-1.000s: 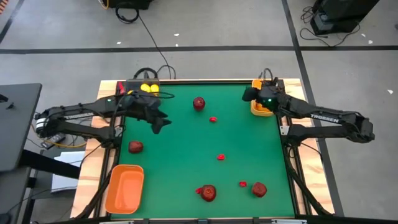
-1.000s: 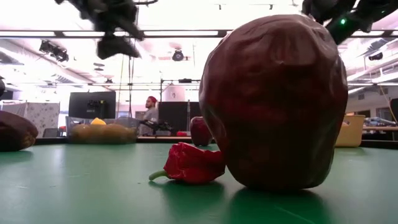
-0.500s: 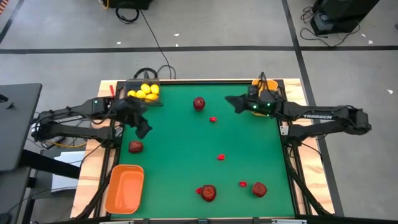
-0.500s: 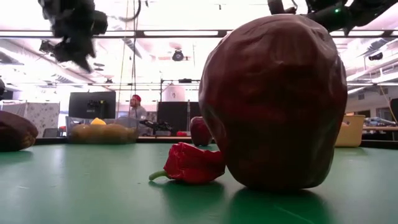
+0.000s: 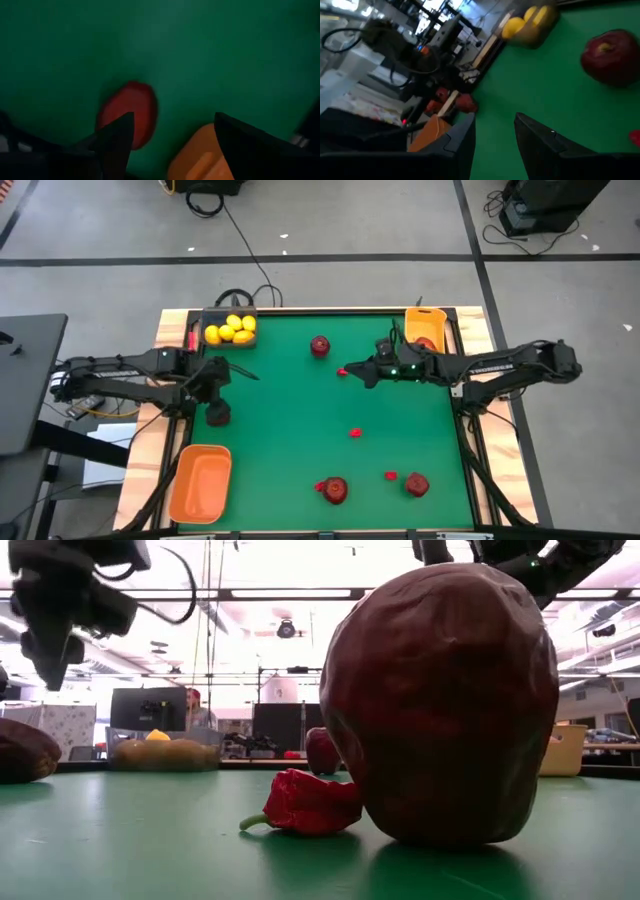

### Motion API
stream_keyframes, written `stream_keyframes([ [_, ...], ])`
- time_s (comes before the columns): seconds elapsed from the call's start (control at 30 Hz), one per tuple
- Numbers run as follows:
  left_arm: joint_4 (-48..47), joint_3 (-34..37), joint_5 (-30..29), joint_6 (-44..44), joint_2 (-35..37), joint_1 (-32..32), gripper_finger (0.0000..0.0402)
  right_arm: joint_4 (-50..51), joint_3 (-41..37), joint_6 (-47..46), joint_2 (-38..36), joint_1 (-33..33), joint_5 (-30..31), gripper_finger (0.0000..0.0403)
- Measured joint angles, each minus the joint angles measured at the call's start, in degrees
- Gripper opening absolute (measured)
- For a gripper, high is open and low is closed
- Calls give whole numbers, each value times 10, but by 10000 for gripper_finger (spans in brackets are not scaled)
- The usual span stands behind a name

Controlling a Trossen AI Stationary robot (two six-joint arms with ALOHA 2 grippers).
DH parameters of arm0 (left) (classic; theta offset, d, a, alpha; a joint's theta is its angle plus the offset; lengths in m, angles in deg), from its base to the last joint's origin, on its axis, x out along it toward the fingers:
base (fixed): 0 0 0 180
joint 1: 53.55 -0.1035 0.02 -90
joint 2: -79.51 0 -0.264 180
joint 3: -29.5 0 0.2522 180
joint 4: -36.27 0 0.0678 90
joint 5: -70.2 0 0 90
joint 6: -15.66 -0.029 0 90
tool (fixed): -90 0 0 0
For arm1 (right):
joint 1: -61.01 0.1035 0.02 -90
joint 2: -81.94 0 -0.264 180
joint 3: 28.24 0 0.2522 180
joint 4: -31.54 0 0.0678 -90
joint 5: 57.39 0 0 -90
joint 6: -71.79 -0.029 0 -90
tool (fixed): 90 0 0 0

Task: Sort produce into baskets
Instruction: Put the center-left red apple into the yellow bin

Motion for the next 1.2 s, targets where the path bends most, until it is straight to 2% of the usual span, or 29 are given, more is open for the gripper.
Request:
stream_keyframes([
  [0.17, 34, 43, -28, 13, -17, 2, 280, -48, 0, 46, 24, 19, 38, 149],
  [0.47, 54, 65, -28, 11, -92, 6, 280, -67, 0, 89, 29, 17, 39, 153],
  [0.87, 44, 65, 20, -78, -242, 6, 279, -59, 0, 94, 28, 18, 24, 158],
  [1.2, 32, 64, -13, -107, -291, 5, 218, -59, 0, 99, 28, 18, 19, 158],
])
